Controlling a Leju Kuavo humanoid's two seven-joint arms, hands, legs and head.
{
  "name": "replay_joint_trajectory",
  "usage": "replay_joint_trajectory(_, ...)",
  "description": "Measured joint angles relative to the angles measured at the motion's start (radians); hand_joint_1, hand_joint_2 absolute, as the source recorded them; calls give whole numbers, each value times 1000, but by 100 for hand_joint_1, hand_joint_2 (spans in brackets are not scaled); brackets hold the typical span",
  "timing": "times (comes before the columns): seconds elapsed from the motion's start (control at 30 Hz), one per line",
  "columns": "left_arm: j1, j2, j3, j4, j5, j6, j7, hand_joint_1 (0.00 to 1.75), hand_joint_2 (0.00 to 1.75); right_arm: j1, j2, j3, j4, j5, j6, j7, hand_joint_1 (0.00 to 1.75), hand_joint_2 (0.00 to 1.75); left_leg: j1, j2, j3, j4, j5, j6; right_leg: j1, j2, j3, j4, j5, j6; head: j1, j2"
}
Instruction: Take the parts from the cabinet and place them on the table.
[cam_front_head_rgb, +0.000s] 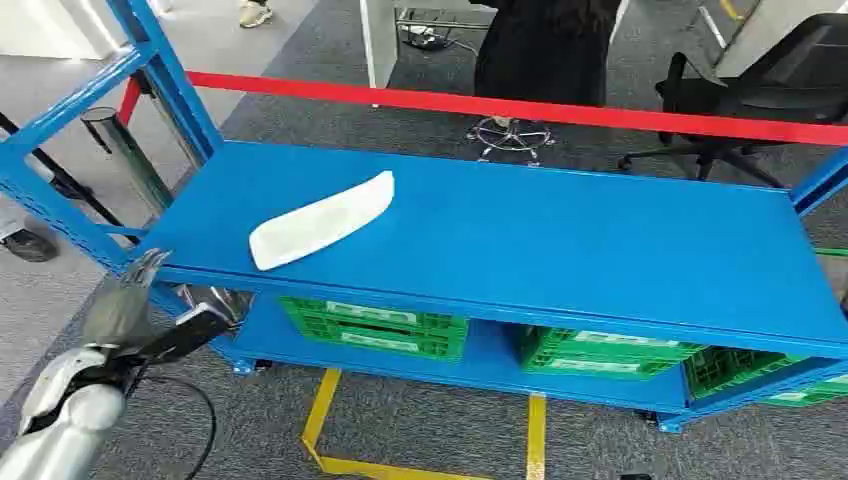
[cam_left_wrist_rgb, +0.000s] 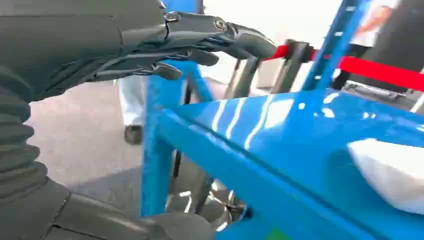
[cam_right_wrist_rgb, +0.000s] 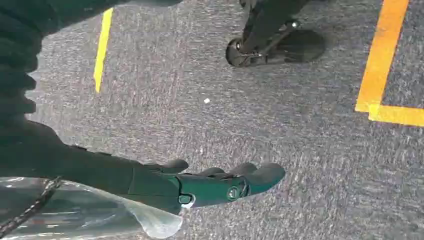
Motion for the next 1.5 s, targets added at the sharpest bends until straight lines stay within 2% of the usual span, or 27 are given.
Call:
replay_joint_trajectory(0.47, -272, -6, -235, 207, -215, -43, 149, 0, 175, -27, 11, -10, 16, 125, 21, 33, 0, 175, 0, 1, 0, 1, 1, 0, 0, 1, 8, 0, 1, 1, 0, 0)
replay_joint_trajectory(0.63, -395, -21, -317, 336, -277, -71, 206, 0, 175, -40, 19, -10, 25, 178, 32, 55, 0, 175, 0, 2, 0, 1, 2, 1, 0, 3, 9, 1, 3, 2, 0, 0)
replay_joint_trajectory(0.9, -469, -32, -360, 431, -284, -78, 218, 0, 175, -43, 24, -10, 31, 188, 33, 61, 0, 175, 0, 2, -1, 1, 2, 1, 0, 3, 9, 1, 3, 2, 0, 0)
replay_joint_trajectory(1.47, -507, -39, -379, 493, -276, -79, 224, 0, 175, -45, 25, -9, 34, 198, 37, 63, 0, 175, 0, 2, -1, 1, 2, 1, 0, 3, 9, 1, 3, 2, 0, 0)
replay_joint_trajectory(1.5, -516, -39, -380, 504, -271, -79, 224, 37, 175, -46, 26, -9, 34, 199, 37, 63, 0, 175, 0, 2, -1, 1, 2, 1, 0, 3, 9, 1, 3, 2, 0, 0)
